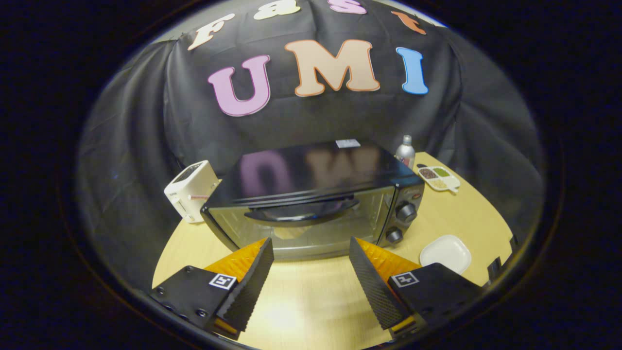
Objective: Open the toaster oven, put the food inside, and close the toaster oven door.
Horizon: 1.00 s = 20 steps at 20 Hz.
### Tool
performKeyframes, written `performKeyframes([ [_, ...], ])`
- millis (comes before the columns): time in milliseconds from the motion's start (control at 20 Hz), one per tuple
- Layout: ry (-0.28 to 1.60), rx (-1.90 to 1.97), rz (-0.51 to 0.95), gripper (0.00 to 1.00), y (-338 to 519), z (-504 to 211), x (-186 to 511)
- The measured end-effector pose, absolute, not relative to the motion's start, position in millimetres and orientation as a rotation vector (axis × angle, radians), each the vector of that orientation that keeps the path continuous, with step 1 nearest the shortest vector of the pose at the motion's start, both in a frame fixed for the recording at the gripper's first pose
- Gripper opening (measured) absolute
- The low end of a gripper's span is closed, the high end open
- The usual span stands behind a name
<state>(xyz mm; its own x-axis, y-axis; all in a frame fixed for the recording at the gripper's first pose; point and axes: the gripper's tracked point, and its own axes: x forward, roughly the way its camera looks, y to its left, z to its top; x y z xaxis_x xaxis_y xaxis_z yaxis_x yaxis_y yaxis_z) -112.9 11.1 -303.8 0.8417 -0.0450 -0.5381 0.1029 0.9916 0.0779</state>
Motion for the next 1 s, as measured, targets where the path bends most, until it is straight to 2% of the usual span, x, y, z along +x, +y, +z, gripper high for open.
performKeyframes([
  [750, 0.108, 0.051, 0.034, 0.99, 30, -56, -63],
  [1000, 0.006, -0.018, 0.034, 0.99, 21, -3, -56],
])
